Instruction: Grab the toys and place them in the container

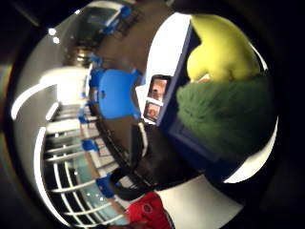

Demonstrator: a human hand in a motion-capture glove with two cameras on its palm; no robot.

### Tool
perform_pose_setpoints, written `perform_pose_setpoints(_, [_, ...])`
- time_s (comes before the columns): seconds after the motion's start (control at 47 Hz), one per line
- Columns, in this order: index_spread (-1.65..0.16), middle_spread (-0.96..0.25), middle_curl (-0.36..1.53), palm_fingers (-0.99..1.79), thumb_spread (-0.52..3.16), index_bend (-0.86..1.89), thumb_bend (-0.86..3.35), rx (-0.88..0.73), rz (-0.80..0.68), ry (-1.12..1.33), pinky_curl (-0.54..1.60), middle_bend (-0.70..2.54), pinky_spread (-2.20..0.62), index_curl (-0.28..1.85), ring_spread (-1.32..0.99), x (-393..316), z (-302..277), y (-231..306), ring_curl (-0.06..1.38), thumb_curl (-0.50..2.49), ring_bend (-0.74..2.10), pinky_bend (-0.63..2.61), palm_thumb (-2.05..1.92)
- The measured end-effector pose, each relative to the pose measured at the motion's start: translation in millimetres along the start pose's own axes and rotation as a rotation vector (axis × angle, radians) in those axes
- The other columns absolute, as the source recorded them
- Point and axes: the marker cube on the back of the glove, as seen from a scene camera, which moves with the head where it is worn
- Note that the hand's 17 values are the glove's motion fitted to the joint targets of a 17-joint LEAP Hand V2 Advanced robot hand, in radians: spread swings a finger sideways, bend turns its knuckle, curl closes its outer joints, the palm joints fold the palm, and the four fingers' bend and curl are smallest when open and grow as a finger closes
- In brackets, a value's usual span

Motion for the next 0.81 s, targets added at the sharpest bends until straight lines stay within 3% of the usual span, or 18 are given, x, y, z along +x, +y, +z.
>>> perform_pose_setpoints(0.064, [-0.43,-0.19,0.40,-0.38,0.91,0.13,-0.13,0.022,0.002,-0.013,0.50,0.27,-0.18,0.72,-0.28,19,-3,4,0.53,0.65,0.59,1.06,-0.04])
perform_pose_setpoints(0.213, [-0.41,-0.12,0.37,-0.29,0.96,0.08,-0.12,0.073,0.087,-0.026,0.40,0.17,-0.05,0.55,-0.14,73,-8,12,0.38,0.52,0.31,0.97,-0.14])
perform_pose_setpoints(0.49, [-0.39,-0.09,0.33,-0.19,0.95,0.14,-0.12,0.075,0.261,0.035,0.35,0.14,0.05,0.42,-0.04,179,14,29,0.33,0.35,0.18,0.83,-0.16])
perform_pose_setpoints(0.809, [-0.38,-0.09,0.30,-0.17,0.95,0.13,-0.11,0.048,0.368,0.066,0.33,0.15,0.08,0.35,-0.02,236,52,23,0.30,0.25,0.17,0.78,-0.15])
